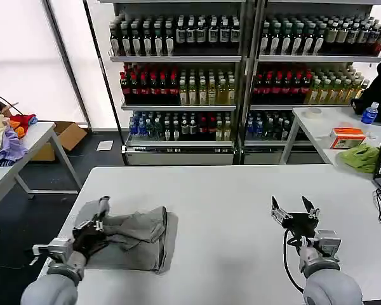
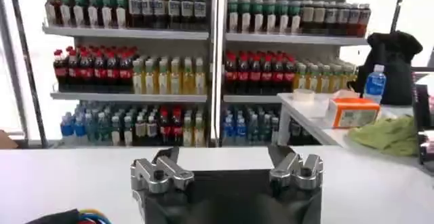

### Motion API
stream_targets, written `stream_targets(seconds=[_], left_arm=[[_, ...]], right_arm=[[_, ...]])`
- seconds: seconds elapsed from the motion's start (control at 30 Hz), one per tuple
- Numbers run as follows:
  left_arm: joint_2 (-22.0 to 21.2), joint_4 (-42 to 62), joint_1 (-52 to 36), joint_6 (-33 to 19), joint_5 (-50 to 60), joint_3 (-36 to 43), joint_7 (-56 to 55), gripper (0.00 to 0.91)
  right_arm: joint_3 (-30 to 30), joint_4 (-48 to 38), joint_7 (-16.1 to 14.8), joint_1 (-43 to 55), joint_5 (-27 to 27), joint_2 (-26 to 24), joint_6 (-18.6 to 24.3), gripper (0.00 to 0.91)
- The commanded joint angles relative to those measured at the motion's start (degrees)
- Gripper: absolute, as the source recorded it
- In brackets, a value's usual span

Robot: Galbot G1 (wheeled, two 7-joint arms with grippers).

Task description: Fold and organize the clothes.

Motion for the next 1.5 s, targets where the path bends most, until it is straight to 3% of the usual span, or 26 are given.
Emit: stream_targets(seconds=[0.03,0.93,0.97,1.0,1.03,1.23,1.5], left_arm=[[-3.70,-1.95,-2.40,1.44,-1.58,9.68,-0.17,0.000],[-7.33,3.50,-3.57,1.45,-0.37,11.14,2.12,0.010],[-7.48,3.69,-3.45,1.33,-0.41,11.08,2.32,0.151],[-7.62,3.81,-3.31,1.19,-0.73,11.04,2.35,0.736],[-7.79,3.83,-3.11,1.09,-1.45,11.05,2.38,0.907],[-8.98,2.16,-2.06,-1.81,-6.97,12.77,3.55,0.907],[-11.89,-4.86,-1.66,-1.04,-29.38,14.42,0.03,0.907]], right_arm=[[1.83,2.55,0.05,-5.44,-1.22,1.54,0.44,0.907],[2.38,2.59,0.15,-8.26,-2.23,1.49,1.74,0.907],[2.27,2.54,0.10,-8.14,-2.24,1.45,1.76,0.907],[2.19,2.53,0.08,-8.03,-2.22,1.43,1.75,0.907],[2.12,2.50,0.08,-7.92,-2.22,1.44,1.76,0.907],[1.59,2.08,0.59,-7.37,-2.15,1.42,2.01,0.907],[1.53,1.33,0.94,-6.43,-1.72,0.77,2.00,0.907]])
